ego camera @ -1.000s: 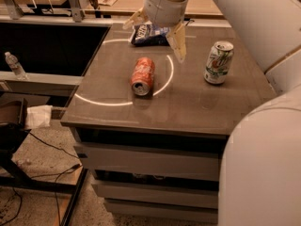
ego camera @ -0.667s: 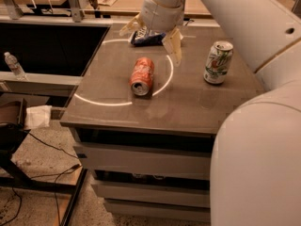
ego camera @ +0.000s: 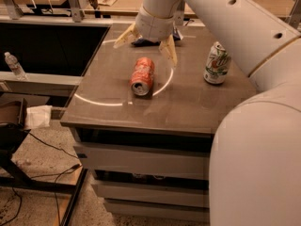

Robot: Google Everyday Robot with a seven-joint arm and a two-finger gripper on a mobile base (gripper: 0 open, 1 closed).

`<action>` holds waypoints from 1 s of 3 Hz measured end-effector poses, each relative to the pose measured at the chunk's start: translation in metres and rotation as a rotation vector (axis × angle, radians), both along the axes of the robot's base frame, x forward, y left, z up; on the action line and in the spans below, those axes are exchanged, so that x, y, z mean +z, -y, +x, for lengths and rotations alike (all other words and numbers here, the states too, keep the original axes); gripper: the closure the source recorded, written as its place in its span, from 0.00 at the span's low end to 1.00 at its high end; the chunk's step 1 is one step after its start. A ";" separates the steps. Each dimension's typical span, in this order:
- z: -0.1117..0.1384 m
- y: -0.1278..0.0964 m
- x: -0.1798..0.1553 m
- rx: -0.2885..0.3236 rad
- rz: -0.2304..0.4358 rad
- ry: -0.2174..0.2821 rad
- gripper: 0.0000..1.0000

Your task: Place coke can upright

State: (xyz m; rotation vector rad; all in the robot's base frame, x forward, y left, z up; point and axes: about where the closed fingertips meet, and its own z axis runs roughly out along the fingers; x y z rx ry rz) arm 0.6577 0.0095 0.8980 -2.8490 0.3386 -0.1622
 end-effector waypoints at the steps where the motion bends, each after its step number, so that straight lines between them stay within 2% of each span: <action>1: 0.001 -0.009 -0.012 0.066 -0.046 0.012 0.00; 3: -0.008 -0.015 -0.037 0.116 -0.116 -0.005 0.00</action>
Offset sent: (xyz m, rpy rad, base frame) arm -0.0156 0.0106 -0.0412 -0.1565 0.0279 0.1356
